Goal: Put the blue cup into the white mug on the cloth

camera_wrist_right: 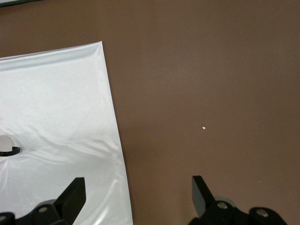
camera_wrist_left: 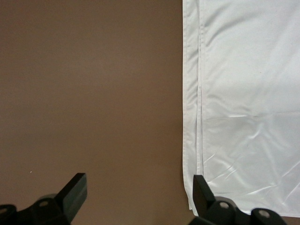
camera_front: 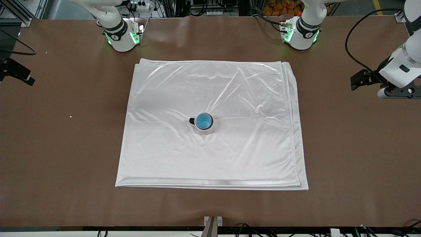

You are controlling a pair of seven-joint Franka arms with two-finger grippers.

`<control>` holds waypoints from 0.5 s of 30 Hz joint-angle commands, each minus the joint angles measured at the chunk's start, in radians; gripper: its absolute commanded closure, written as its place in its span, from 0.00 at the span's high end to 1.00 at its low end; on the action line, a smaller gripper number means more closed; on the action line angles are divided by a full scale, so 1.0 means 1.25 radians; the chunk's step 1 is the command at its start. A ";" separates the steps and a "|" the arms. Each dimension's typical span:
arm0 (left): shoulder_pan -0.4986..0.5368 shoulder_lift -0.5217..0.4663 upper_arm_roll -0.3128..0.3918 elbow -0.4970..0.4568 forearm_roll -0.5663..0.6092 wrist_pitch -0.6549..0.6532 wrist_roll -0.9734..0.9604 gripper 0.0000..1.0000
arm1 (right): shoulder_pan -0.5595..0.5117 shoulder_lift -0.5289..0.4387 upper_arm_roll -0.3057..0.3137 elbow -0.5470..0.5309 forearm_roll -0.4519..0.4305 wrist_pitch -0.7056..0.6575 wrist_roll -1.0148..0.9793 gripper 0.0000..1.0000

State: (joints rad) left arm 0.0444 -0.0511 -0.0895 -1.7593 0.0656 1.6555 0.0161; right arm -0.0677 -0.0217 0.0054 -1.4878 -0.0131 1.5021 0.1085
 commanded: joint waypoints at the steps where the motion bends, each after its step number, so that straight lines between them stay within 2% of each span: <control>1: 0.006 -0.008 -0.006 -0.007 0.011 0.010 0.021 1.00 | -0.007 -0.005 0.004 0.002 0.014 0.001 0.013 1.00; 15: 0.004 0.000 -0.011 -0.005 0.008 0.005 0.020 1.00 | -0.012 -0.006 0.004 0.000 0.013 0.001 0.013 1.00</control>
State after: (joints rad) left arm 0.0442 -0.0485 -0.0950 -1.7618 0.0656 1.6562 0.0196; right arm -0.0703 -0.0217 0.0051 -1.4878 -0.0131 1.5025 0.1089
